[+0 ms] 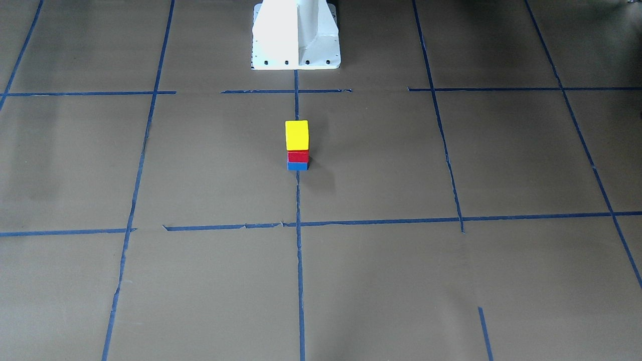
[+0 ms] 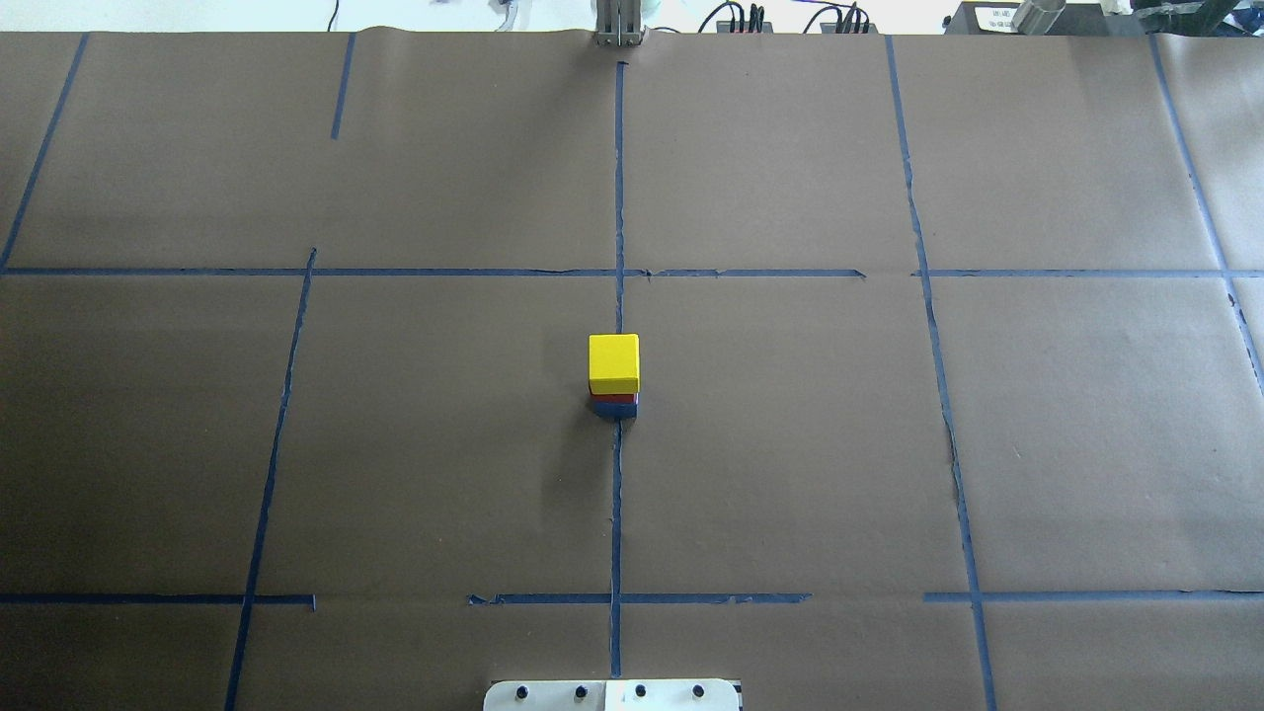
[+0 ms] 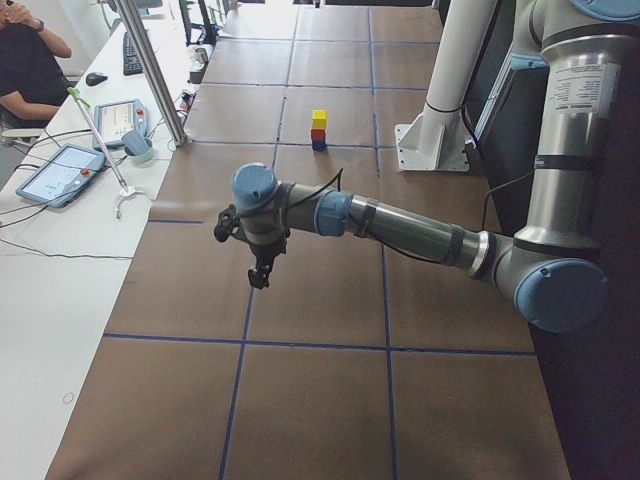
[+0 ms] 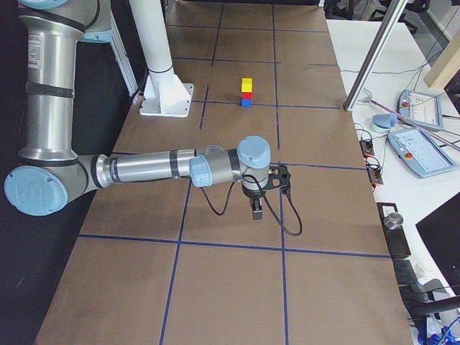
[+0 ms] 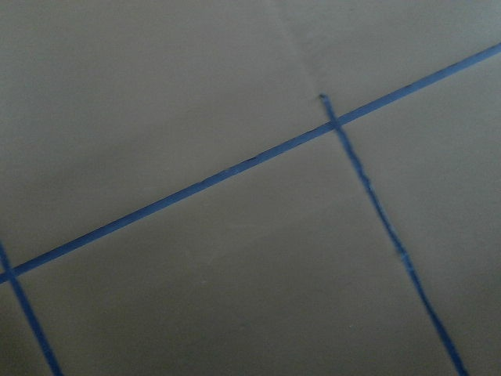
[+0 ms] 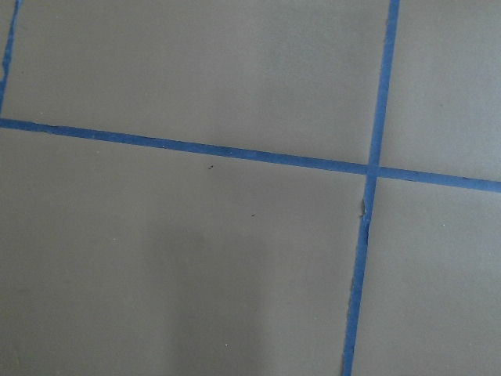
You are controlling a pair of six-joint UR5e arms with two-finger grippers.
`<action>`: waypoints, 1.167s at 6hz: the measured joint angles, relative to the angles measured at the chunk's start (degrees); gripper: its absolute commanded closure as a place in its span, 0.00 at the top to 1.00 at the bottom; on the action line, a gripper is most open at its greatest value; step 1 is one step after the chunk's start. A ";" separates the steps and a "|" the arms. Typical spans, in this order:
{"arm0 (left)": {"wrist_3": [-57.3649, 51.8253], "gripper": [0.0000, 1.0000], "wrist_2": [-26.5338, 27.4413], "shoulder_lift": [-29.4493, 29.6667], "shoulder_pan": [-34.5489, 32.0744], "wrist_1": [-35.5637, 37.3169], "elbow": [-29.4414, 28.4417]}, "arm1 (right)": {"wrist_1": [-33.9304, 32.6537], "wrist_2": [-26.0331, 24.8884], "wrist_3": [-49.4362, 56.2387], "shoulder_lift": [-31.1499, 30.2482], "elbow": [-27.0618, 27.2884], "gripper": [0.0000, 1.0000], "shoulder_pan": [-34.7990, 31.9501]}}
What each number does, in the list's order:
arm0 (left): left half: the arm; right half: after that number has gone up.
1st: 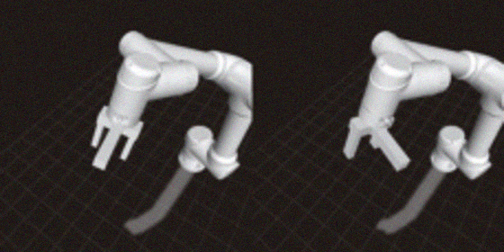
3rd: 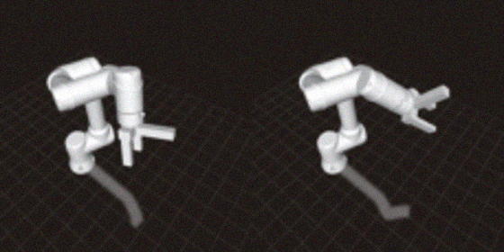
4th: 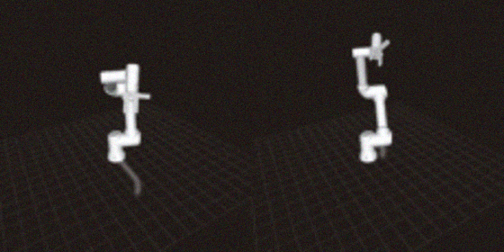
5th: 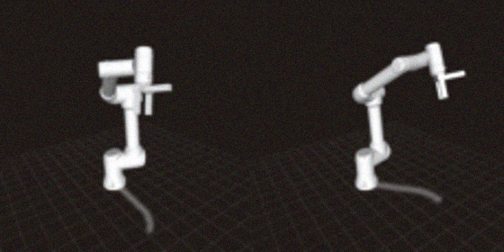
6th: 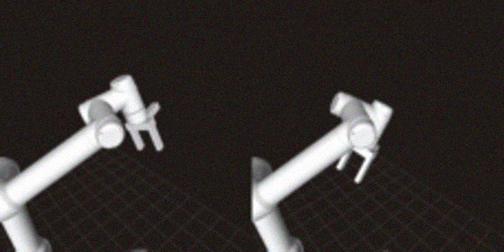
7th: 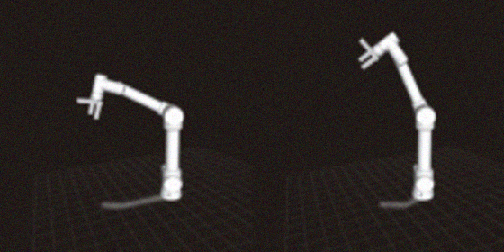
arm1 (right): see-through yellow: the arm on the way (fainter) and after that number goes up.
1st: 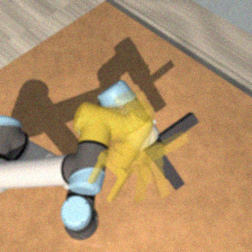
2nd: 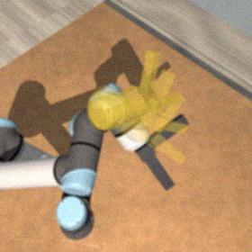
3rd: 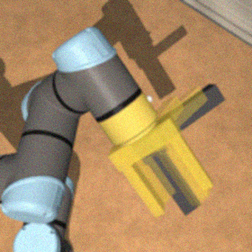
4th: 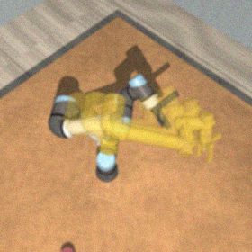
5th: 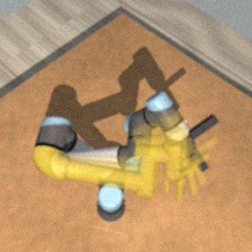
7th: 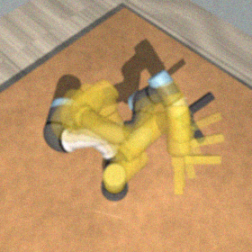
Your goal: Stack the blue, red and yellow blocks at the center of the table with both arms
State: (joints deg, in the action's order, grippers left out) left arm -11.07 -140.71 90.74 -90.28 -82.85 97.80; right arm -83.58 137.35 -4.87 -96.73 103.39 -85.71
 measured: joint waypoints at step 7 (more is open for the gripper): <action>7.10 1.00 4.82 -0.72 -1.56 -3.47 -4.85 | 0.08 -0.33 3.50 -3.62 -0.62 1.00 -2.61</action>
State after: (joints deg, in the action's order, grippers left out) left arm -3.97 -135.89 90.03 -91.85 -86.32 92.95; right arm -83.50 137.02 -1.37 -100.35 102.78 -88.31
